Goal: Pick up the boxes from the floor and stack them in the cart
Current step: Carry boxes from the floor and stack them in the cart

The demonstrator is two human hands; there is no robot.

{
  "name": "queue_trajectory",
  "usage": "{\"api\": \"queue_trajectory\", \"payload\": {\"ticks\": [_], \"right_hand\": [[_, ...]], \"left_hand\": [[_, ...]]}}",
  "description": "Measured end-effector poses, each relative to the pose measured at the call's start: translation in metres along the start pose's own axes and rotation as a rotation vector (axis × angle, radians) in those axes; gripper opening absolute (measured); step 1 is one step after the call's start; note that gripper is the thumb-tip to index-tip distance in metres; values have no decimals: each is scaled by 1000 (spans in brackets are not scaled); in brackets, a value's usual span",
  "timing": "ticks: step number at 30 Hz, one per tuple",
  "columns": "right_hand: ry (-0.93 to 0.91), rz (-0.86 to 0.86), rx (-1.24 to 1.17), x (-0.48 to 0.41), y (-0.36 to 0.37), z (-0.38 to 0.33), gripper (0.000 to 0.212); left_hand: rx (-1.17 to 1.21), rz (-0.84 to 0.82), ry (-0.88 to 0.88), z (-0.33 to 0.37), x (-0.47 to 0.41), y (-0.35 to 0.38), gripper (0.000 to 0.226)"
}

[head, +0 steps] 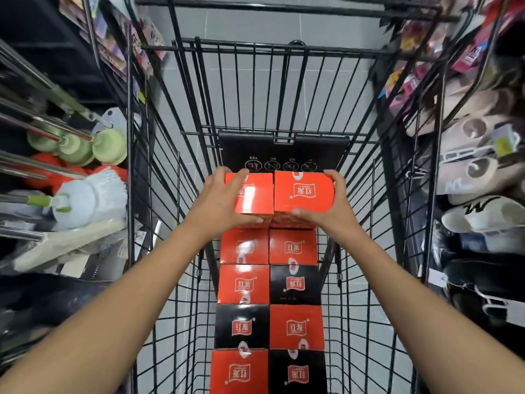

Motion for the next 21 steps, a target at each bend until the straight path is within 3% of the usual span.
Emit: {"api": "queue_trajectory", "payload": {"ticks": [6,10,13,17,21], "right_hand": [[3,-20,23,2,-1,-3,97],[34,-68,105,2,-3,-10,103],[28,-70,305,7,-3,-24,109],[-101,53,580,35,12,-56,108],[-203,-87,727,94,43,-85,99]], "left_hand": [[23,15,2,1,-2,2,106],[-145,-3,-25,3,0,-2,113],[-250,23,-63,9,12,-10,115],[-230,131,-58,14,54,-25,104],[-241,213,-81,4,122,-30,95]]}}
Point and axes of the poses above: each hand's wrist, its own x-axis away from the middle knuckle, its own y-axis out of the palm, z = x × y, the point moved 1 cm from there along -x, towards the middle knuckle, and after that the axes turned 13 degrees about -y, right-handed, at the moved point
